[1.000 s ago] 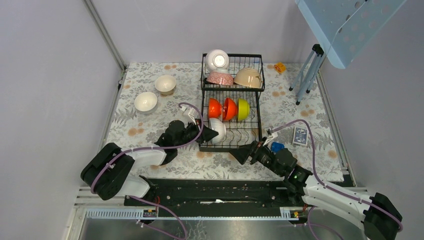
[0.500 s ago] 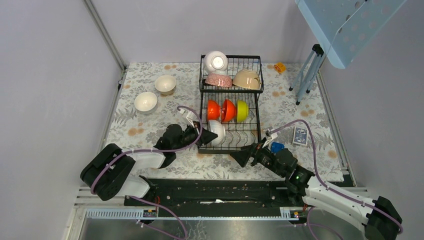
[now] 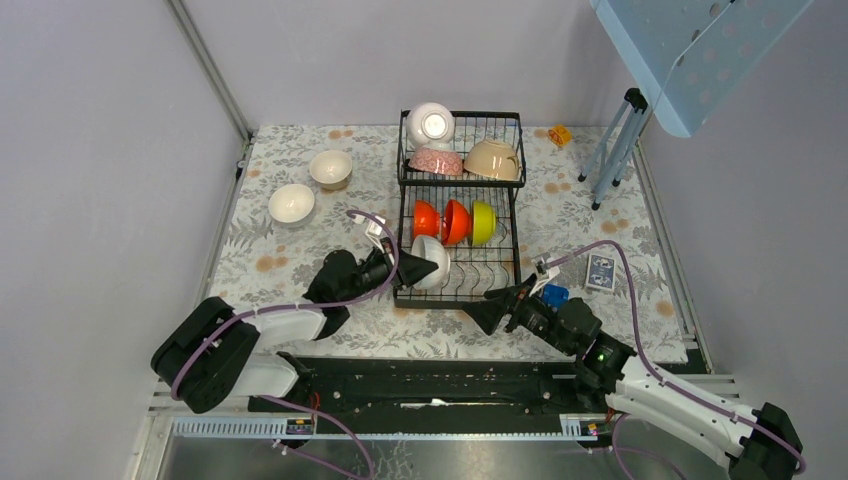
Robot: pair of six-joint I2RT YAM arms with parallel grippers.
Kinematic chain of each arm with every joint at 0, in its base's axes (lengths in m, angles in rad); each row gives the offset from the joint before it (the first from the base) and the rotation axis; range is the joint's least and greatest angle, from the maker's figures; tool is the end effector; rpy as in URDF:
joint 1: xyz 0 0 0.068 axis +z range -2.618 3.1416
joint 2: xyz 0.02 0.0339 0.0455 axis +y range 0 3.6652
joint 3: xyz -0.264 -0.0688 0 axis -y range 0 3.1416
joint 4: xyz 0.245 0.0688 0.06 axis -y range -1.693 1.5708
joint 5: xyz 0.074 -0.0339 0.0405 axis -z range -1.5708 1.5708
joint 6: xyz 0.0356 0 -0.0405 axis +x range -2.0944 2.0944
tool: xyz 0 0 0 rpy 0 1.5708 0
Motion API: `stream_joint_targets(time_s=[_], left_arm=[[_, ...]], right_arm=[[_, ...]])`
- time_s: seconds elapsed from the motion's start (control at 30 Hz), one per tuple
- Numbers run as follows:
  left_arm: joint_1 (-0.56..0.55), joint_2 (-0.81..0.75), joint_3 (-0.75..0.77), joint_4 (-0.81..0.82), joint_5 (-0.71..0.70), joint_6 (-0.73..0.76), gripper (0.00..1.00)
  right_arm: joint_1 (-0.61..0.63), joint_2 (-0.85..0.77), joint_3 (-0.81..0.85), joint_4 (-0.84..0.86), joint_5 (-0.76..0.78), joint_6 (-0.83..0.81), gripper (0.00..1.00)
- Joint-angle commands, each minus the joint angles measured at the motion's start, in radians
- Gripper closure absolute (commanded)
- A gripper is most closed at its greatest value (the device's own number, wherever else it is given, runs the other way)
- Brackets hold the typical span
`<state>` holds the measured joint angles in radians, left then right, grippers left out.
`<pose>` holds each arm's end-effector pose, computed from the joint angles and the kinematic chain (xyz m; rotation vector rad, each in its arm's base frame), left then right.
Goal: Unload the bowls from the dish rack
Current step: Pick up the bowl from the dish rack.
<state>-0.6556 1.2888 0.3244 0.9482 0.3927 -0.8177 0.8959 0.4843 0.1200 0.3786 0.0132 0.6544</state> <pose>0.1838 -0.1585 0.1982 0.2003 1.7775 -1.4190 0.0917 0.1139 0.2068 -0.1922 1.6781 1.1911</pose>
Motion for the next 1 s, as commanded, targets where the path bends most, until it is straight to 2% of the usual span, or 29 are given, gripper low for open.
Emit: stream_joint_targets(time_s=[0.0, 0.33, 0.43, 0.53, 0.67, 0.77, 0.97], left_arm=[[0.001, -0.014, 0.012, 0.177, 0.029, -0.024, 1.0], [0.001, 0.049, 0.038, 0.338, 0.071, -0.147, 1.0], [-0.002, 0.032, 0.047, 0.312, 0.077, -0.16, 1.0], [-0.015, -0.05, 0.076, 0.15, 0.069, -0.109, 1.0], [-0.102, -0.223, 0.175, -0.252, -0.032, 0.098, 1.0], [-0.193, -0.313, 0.246, -0.489, -0.133, 0.222, 1.0], [-0.376, -0.417, 0.357, -0.839, -0.358, 0.38, 1.0]], right_arm=[[-0.006, -0.011, 0.033, 0.003, -0.005, -0.024, 0.0], [-0.006, -0.035, 0.047, -0.035, -0.001, -0.037, 0.0], [-0.007, -0.059, 0.076, -0.104, 0.012, -0.04, 0.0], [-0.006, -0.095, 0.169, -0.263, 0.049, -0.059, 0.0], [-0.006, -0.148, 0.285, -0.509, 0.1, -0.101, 0.0], [-0.006, -0.192, 0.335, -0.605, 0.156, -0.131, 0.0], [-0.007, -0.192, 0.464, -0.756, 0.204, -0.131, 0.0]])
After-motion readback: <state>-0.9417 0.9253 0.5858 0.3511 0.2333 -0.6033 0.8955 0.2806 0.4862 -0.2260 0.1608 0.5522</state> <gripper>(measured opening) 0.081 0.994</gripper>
